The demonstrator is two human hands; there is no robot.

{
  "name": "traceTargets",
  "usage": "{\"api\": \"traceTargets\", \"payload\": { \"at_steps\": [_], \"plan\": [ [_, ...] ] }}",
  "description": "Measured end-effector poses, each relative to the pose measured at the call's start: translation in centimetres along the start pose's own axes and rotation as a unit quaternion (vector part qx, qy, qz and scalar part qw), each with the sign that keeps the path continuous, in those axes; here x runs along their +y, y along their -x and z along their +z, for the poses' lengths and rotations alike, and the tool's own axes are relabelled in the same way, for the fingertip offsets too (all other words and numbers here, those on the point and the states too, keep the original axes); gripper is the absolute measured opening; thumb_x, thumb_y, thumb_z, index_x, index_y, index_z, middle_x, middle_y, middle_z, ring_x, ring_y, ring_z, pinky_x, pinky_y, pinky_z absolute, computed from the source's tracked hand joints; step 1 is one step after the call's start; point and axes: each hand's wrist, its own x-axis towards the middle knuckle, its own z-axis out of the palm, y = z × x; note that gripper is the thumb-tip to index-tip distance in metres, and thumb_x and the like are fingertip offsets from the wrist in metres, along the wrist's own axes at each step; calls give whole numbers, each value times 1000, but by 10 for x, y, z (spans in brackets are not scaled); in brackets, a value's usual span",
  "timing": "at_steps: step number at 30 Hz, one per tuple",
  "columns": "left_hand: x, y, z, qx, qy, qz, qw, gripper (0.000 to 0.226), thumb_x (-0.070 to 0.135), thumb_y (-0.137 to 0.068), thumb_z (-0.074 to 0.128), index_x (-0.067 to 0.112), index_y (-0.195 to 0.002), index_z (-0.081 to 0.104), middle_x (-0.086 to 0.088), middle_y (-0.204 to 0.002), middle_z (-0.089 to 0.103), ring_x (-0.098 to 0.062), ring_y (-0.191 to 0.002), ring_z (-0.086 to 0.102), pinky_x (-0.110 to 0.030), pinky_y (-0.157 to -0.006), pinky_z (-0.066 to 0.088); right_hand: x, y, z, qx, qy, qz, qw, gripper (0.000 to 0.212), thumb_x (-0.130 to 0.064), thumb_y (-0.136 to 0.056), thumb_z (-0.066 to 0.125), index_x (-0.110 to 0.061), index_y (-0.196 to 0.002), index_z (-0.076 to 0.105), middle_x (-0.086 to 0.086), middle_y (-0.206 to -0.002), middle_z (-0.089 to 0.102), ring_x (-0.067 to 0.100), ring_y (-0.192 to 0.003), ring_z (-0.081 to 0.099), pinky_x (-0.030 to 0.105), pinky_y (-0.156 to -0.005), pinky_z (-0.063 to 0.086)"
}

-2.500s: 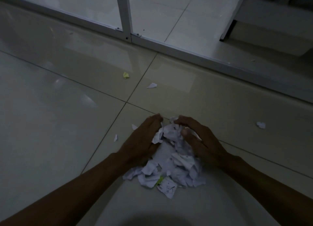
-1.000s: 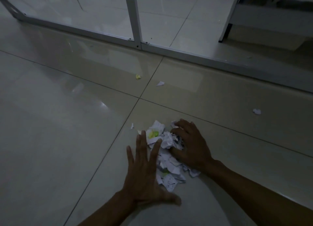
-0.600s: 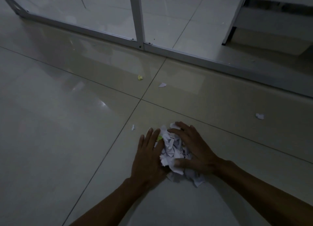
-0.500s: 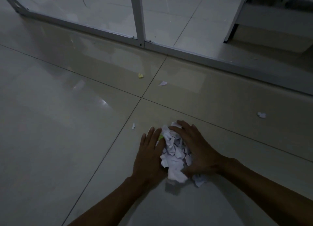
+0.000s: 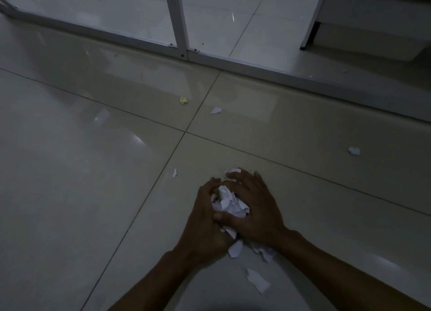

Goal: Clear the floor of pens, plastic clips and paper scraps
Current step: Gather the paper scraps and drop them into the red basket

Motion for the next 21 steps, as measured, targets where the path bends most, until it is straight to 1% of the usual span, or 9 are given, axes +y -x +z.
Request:
{"api": "traceTargets", "payload": {
  "at_steps": [1, 2, 5, 8, 11, 14, 16, 18, 21],
  "plan": [
    [-1, 1, -2, -21, -6, 13, 1000, 106, 7, -67, 79, 54, -139, 15, 32, -133, 42, -4, -119, 53, -38, -104, 42, 1, 0, 1, 4, 2, 1, 1000, 58, -70, -82, 53, -33, -126, 57, -10, -137, 51, 10, -134, 41, 51, -115, 25],
    [-3, 2, -4, -41, -6, 19, 999, 114, 4, -63, 81, 47, -142, 11, 33, -132, 43, -5, -118, 54, -39, -103, 43, 2, 1, 2, 2, 7, 3, 1000, 55, -67, -84, 52, -31, -125, 58, -8, -138, 52, 10, -134, 40, 51, -114, 25],
    [-6, 3, -7, -79, 44, 14, 996, 124, 13, -56, 91, 10, -147, 8, 25, -138, 44, -8, -125, 52, -34, -103, 45, 7, 1, 2, -26, 30, 11, 999, 56, -67, -87, 50, -30, -128, 59, -8, -142, 49, 11, -140, 33, 50, -115, 23],
    [2, 4, -5, -18, 97, -7, 995, 94, 33, -72, 78, 9, -143, 22, 27, -138, 44, -1, -126, 48, -16, -99, 41, 8, 1, 3, -43, 34, 0, 998, 62, -69, -88, 43, -26, -130, 58, -4, -145, 46, 15, -145, 25, 45, -119, 18],
    [10, 3, 4, 108, 147, -60, 981, 63, 51, -86, 57, 20, -136, 36, 23, -131, 51, -1, -123, 50, -14, -96, 42, 9, 3, 0, -61, 34, -26, 997, 70, -72, -86, 42, -24, -135, 54, -2, -148, 43, 15, -146, 23, 43, -119, 16],
    [14, 0, 14, 209, 152, -98, 961, 38, 32, -96, 43, 9, -126, 46, 24, -107, 63, 3, -100, 61, -8, -79, 45, 11, 6, -1, -91, 50, -68, 992, 91, -78, -75, 52, -21, -145, 41, 2, -155, 34, 19, -147, 21, 48, -118, 17],
    [14, -4, 19, 270, 128, -123, 946, 29, 27, -96, 40, 11, -116, 53, 27, -94, 65, 5, -87, 62, -7, -70, 45, 11, 6, -4, -119, 71, -96, 986, 108, -83, -68, 53, -22, -152, 23, 4, -159, 25, 22, -149, 16, 51, -117, 16],
    [9, -7, 22, 312, 97, -146, 934, 19, 26, -99, 43, 18, -111, 56, 27, -89, 64, 5, -82, 62, -8, -67, 45, 10, 8, -6, -167, 89, -106, 976, 128, -84, -57, 62, -21, -155, 8, 5, -162, 11, 23, -150, 7, 50, -119, 8],
    [4, -6, 26, 304, 65, -142, 940, 18, 10, -98, 50, 17, -113, 58, 23, -94, 66, 4, -88, 62, -11, -74, 47, 8, 9, 2, -176, 119, -92, 973, 134, -92, -56, 52, -11, -155, 10, 10, -163, 7, 26, -150, 4, 53, -119, 7]
  ]
}}
